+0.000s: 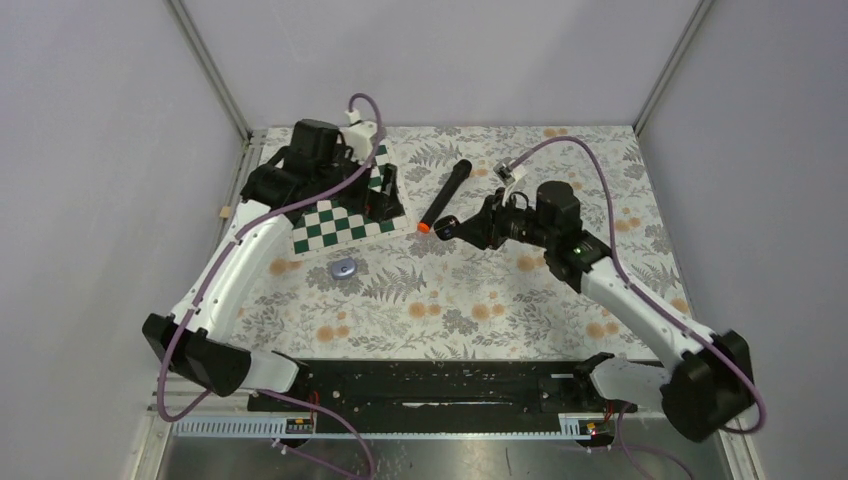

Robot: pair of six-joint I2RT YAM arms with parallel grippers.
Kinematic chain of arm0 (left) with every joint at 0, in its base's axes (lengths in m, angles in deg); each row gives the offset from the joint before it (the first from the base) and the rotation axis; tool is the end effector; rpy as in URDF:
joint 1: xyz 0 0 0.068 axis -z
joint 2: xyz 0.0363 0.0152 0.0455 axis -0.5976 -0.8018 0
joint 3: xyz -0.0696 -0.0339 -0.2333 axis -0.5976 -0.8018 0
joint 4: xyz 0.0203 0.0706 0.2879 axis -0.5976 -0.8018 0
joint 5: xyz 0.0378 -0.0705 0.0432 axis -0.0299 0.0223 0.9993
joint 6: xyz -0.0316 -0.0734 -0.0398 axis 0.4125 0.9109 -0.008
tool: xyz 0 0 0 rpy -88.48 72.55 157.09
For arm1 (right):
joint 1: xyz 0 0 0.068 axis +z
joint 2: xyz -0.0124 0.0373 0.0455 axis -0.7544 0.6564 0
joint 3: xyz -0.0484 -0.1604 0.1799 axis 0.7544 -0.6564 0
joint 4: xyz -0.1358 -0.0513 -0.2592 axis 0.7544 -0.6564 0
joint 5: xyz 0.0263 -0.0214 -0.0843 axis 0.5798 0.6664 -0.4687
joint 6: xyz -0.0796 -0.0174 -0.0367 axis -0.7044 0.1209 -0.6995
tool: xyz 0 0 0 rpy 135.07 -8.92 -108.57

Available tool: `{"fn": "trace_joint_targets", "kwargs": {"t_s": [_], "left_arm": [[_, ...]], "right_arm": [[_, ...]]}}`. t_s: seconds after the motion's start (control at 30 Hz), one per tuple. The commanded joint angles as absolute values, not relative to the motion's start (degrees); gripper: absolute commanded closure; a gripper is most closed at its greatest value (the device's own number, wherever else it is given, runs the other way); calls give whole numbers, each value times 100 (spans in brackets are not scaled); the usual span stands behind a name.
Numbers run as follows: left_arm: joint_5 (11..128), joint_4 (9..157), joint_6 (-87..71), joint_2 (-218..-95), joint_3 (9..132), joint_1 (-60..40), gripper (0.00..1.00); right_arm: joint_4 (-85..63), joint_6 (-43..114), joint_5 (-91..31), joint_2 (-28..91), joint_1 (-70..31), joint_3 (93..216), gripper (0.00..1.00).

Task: Insert the wireless bluetooth earbuds into the charging case
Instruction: Place the charging case at the center of the board.

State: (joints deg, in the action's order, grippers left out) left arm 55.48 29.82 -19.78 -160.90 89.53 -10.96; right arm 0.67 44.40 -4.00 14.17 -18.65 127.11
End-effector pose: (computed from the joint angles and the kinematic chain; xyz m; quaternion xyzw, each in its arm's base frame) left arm 0.3075 -0.1817 0.3683 0.2795 0.8461 -0.2621 0.3706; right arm 0.2749 0.2119 0.2980 -0.2831 0.6719 0.4508 0.5150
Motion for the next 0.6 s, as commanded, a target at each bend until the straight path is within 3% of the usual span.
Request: {"fn": "trace_joint_targets", "kwargs": {"t_s": [0.0, 0.43, 0.57], "left_arm": [[5911, 3807, -985, -15579, 8420, -1768, 2], [5632, 4233, -717, -15221, 6884, -2430, 5], [5659, 4372, -555, -15226, 6706, -2465, 5]], "right_arm": [[-543, 5991, -173, 2324, -2214, 12550, 100], [-838, 6245, -905, 4448, -2195, 12762, 98], [-1274, 5964, -1190, 4659, -2191, 12964, 75]]}}
